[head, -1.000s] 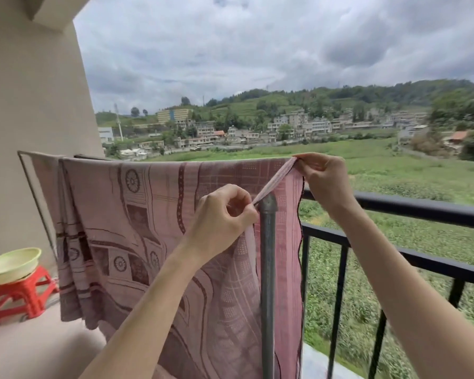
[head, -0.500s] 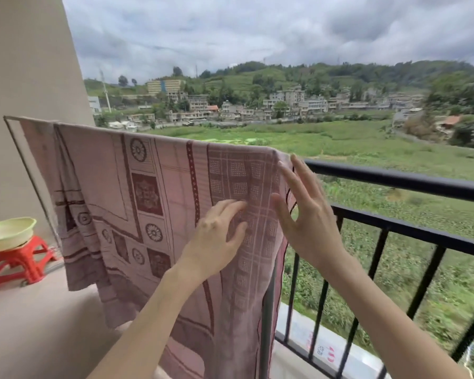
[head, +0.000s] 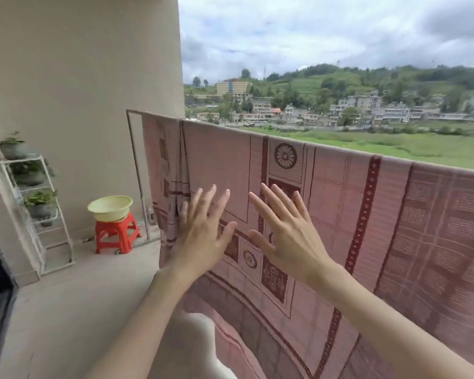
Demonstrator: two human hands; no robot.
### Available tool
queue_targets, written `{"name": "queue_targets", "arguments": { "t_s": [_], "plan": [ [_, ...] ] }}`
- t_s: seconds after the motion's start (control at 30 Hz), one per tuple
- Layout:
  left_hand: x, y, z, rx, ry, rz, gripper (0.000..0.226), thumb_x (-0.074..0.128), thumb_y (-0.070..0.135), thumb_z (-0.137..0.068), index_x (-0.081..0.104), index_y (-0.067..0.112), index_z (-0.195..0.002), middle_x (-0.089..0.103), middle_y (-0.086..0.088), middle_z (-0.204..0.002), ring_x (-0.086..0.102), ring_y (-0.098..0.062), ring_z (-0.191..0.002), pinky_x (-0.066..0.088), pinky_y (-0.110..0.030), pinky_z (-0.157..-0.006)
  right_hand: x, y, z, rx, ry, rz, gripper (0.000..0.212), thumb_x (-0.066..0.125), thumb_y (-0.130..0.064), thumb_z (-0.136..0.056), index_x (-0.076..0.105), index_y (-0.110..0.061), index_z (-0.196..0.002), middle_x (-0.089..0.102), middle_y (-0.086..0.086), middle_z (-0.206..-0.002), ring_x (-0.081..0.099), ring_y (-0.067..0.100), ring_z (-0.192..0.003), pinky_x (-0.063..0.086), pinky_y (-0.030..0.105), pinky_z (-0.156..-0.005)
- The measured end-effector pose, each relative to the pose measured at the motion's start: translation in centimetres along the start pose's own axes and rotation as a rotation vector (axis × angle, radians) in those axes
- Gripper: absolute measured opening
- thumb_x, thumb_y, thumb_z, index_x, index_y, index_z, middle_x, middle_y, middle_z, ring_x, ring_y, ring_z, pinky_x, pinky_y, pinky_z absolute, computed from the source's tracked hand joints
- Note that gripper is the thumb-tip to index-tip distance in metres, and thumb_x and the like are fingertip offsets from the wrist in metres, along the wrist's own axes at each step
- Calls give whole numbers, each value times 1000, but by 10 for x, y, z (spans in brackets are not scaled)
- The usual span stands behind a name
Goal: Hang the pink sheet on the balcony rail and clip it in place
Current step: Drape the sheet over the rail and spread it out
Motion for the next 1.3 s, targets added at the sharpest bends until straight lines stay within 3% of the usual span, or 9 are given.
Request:
{"name": "queue_targets", "arguments": {
  "t_s": [0.17,0.3,0.43,0.63,0.9,1.0,1.17,1.3],
  "plan": [
    [-38,-125,-7,-79,-23,-107,75,8,61,-79,12,29,-147,7,-1,-157,-3,-21,-144,1,-45,-117,55,-70,-97,-28,11,-93,63,31,-52,-92,20,-25,-148,20,4,-156,12,22,-145,7,50,-117],
    [-53,-201,-12,-113,-6,-135,74,10,60,-80,19,28,-146,14,-2,-155,3,-21,-144,9,-44,-116,95,-102,-153,-50,13,-121,61,41,-44,-94,21,-24,-148,20,4,-156,10,20,-145,-1,45,-117],
    [-50,-255,-40,-144,-6,-117,77,9,60,-77,24,28,-145,18,-1,-154,5,-19,-143,7,-37,-116,130,-108,-207,-35,17,-127,60,47,-38,-95,23,-24,-148,22,4,-155,10,21,-145,-3,42,-116],
    [-4,-326,-106,-113,-62,-72,78,4,62,-75,22,32,-144,15,4,-155,-1,-15,-143,4,-35,-117,190,-86,-299,-2,34,-71,58,46,-36,-95,25,-21,-147,27,4,-153,12,21,-145,0,40,-117],
    [58,-428,-258,-105,-71,-25,83,1,65,-70,25,32,-143,9,5,-155,0,-12,-143,1,-26,-113,269,-22,-453,50,24,5,56,42,-38,-96,23,-23,-147,23,2,-154,7,19,-145,-3,39,-118],
    [71,-455,-313,-72,-74,-12,83,3,65,-70,27,31,-142,10,4,-155,0,-13,-143,5,-31,-114,288,2,-515,81,32,56,53,41,-39,-96,29,-21,-145,25,2,-154,7,20,-145,-2,41,-118],
    [91,-500,-390,-20,6,39,75,8,60,-75,27,32,-142,8,8,-155,-1,-8,-142,3,-26,-111,320,31,-598,158,-27,206,46,38,-36,-97,38,-16,-138,27,4,-151,5,22,-145,-3,48,-117],
    [120,-513,-442,60,12,111,71,11,59,-79,29,31,-141,11,7,-155,0,-9,-142,5,-31,-115,338,45,-634,244,-49,237,40,40,-32,-96,45,-12,-131,40,9,-143,27,26,-137,20,45,-112]
  ]
}}
Point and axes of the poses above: each hand's wrist, its own z-axis away from the middle knuckle, its own x-axis out of the palm, y = z × x, the point moved 4 cm from there along -z, towards the middle knuckle
